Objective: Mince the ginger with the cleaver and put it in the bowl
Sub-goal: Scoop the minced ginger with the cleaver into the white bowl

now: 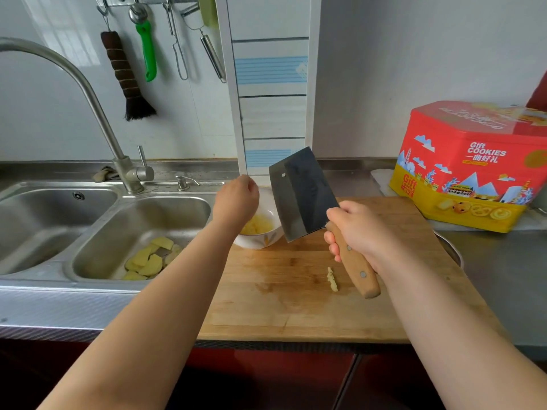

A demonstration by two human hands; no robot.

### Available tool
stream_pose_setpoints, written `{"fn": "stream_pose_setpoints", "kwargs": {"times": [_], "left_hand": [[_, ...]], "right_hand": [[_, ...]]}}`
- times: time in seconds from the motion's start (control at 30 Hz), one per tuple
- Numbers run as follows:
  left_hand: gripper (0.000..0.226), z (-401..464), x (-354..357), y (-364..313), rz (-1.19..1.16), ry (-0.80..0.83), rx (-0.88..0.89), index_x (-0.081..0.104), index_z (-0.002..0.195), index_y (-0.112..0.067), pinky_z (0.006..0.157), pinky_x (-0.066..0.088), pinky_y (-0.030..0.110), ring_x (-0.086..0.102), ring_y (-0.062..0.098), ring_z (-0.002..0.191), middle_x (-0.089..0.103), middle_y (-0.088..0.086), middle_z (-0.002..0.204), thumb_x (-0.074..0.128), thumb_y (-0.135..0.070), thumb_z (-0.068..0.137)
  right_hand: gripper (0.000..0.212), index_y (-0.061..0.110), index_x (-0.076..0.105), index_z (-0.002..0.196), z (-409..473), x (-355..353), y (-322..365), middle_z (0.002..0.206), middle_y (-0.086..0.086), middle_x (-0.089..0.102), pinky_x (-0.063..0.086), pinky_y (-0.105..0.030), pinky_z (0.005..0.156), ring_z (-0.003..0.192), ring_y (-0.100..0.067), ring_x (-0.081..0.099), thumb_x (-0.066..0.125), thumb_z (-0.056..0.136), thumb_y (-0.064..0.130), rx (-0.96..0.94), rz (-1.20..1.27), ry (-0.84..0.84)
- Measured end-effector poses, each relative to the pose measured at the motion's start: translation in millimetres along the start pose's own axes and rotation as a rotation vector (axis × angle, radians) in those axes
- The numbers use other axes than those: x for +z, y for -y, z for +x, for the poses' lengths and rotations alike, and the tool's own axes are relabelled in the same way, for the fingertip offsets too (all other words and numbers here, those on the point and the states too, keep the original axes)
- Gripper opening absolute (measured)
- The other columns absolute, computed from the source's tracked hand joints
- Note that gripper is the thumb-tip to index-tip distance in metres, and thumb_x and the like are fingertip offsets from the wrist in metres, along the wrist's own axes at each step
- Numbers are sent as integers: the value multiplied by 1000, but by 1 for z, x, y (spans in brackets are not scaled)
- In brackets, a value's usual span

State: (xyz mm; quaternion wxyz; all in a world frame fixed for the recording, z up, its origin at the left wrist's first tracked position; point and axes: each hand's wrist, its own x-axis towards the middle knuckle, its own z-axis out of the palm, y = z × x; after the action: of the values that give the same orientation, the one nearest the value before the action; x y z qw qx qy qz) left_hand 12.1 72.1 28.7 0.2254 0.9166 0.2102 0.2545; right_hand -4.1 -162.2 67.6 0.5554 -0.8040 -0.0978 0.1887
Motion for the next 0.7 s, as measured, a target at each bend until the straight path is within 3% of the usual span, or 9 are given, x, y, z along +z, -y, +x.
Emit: {"fn": "stream_pose_setpoints", "kwargs": {"times": [0.1,0.17,0.27,0.33,0.4,0.47,0.53,0.6,0.7], "left_hand": [[39,-1,-4,-4,-39,-92,237,60,126,-17,99,39,37,49,27,121,60,5,128,41,-5,93],[61,-6,-4,-9,90,-2,470,47,141,-23,114,26,42,31,26,139,45,-1,147,39,6,88],[64,-15,-3,-11,369,60,628,33,149,-23,118,13,41,20,22,145,32,-5,155,41,0,90],[58,-18,-2,-3,449,59,574,33,149,-20,118,13,38,24,21,144,35,-3,154,44,-9,93],[47,-19,-1,8,463,90,501,46,141,-19,113,25,37,36,21,137,46,-1,146,45,-15,95],[31,-20,-4,7,410,101,434,63,123,-18,96,41,36,54,24,117,63,2,126,45,-22,97],[24,-19,-9,-1,252,56,308,69,104,-17,77,46,34,60,24,96,69,1,103,50,-30,97],[16,-16,-9,-5,118,17,237,69,98,-17,72,46,32,61,23,92,67,1,99,54,-21,94],[38,-11,-6,-5,52,121,181,68,106,-20,81,45,30,57,23,104,57,3,119,45,4,86]], "right_hand": [[17,17,57,101,-3,-5,-2,66,-5,59,48,-24,45,51,-14,55,43,101,26,-8,-41,0],[16,18,57,100,-5,-6,-3,68,-5,60,48,-24,45,52,-14,55,43,102,27,-14,-60,2],[15,19,57,101,-5,-5,-2,69,-5,61,48,-23,46,52,-14,56,44,102,27,-36,-82,11],[16,18,57,103,-6,-7,-3,70,-6,61,48,-24,45,52,-14,56,43,101,26,-54,-98,-2],[16,18,56,106,-7,-12,-5,71,-6,62,48,-24,45,53,-14,57,43,101,26,-60,-108,-24],[17,19,56,110,-8,-17,-8,71,-6,62,48,-24,46,53,-15,57,44,101,27,-50,-91,-35],[17,18,55,111,-11,-22,-10,71,-7,62,47,-24,46,53,-15,57,44,102,28,-41,-88,-41],[18,18,54,112,-14,-27,-14,72,-7,62,48,-24,45,54,-15,57,44,102,28,-38,-100,-46],[20,18,54,115,-19,-34,-22,71,-6,62,48,-25,46,54,-15,57,45,102,29,-24,-95,-52]]}}
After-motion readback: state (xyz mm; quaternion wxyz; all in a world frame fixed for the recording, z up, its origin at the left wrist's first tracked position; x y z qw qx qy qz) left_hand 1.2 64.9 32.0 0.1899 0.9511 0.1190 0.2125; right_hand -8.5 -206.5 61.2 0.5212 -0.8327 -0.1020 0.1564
